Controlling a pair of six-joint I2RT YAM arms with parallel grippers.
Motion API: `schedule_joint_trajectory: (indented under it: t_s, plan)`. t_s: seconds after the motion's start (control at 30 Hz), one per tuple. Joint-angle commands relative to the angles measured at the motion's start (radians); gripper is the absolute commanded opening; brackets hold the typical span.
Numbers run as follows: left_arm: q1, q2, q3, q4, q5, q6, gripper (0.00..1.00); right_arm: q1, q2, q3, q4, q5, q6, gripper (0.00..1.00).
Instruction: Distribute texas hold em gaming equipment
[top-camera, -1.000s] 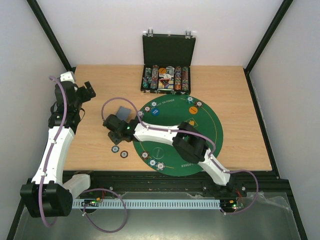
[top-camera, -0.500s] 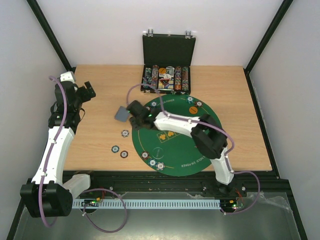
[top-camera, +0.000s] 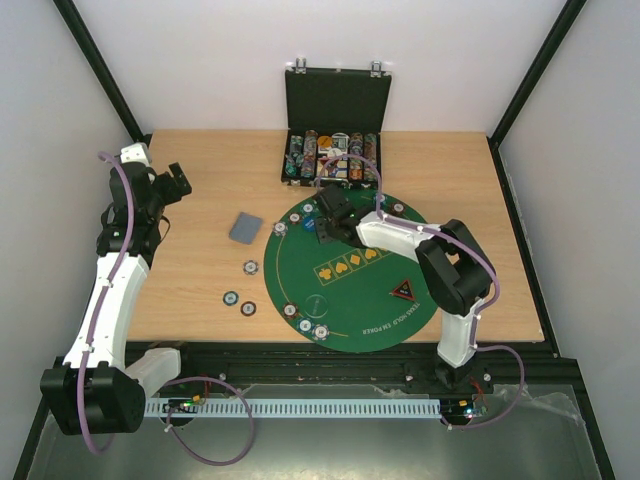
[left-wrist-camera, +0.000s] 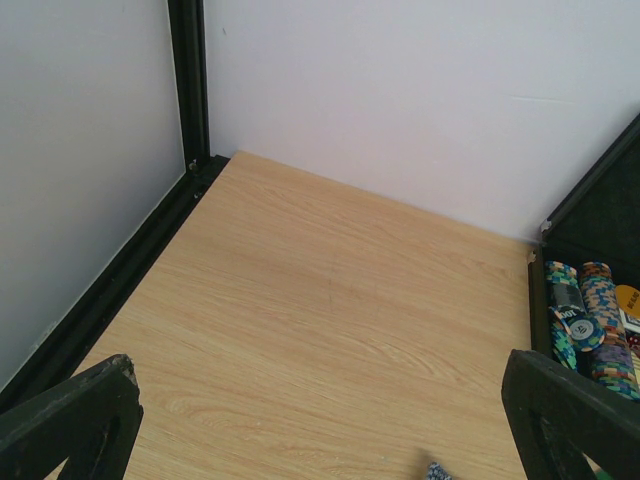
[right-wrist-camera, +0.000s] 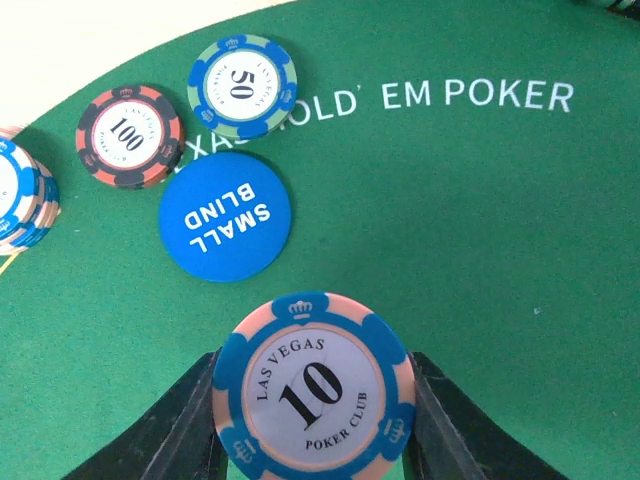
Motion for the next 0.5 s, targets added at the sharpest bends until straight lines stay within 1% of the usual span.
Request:
schedule_joint_trajectory:
  t_s: [0.0,0.17,0.37,0.47]
  plan:
    - [0.003,0.0,-0.009,0.016,-0.001,0.006,0.99,-0.014,-0.05,-0.026,0.046,-0.006,0.01,0.28]
    - [0.003,-0.001,-0.01,0.018,0.0,0.005,0.99,-0.015,-0.052,-0.032,0.047,-0.03,0.014,0.28]
    - [0.003,0.0,-0.01,0.017,0.0,0.005,1.0,-0.017,-0.045,-0.024,0.044,-0.01,0.013,0.28]
    - [0.003,-0.001,-0.01,0.018,0.0,0.004,0.99,-0.015,-0.047,-0.019,0.044,-0.057,0.022,0.29]
